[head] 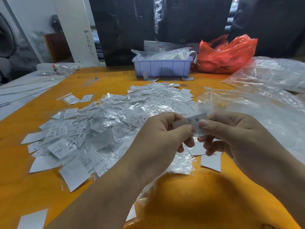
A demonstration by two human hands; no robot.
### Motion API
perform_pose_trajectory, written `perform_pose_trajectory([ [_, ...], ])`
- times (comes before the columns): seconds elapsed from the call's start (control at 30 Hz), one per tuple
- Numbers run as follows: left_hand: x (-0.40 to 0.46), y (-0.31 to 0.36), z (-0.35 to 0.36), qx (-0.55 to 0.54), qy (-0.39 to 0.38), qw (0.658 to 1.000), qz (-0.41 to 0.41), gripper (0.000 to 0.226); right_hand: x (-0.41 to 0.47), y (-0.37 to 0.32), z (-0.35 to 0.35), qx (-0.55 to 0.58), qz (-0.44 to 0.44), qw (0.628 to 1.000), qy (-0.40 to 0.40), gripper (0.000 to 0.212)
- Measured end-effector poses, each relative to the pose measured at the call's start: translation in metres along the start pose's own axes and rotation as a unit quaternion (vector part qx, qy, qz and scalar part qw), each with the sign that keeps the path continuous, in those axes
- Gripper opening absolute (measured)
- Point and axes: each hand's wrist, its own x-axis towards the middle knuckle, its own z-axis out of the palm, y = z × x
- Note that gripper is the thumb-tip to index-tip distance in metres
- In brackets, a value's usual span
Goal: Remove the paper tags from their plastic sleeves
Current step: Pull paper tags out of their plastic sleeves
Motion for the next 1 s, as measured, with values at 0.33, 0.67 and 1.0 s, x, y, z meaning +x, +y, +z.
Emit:
perform_pose_trajectory([
  [0.33,-0.0005,0.0015,-0.0021,-0.023,-0.019,1.000,-0.001,0.025,0.0004,-0.0019,-0.0028,0.038,0.004,0.999,0.016,0.027],
  [0.67,-0.0009,-0.0001,-0.0028,0.020,-0.013,0.999,0.043,0.012,-0.0027,-0.0022,0.0066,0.064,0.019,0.997,-0.031,0.021],
  [1.0,0.0006,0.0002,-0.0039,0.001,0.035,0.999,0.028,0.021,-0.0008,-0.0022,-0.0014,0.061,0.002,0.998,0.022,0.012],
])
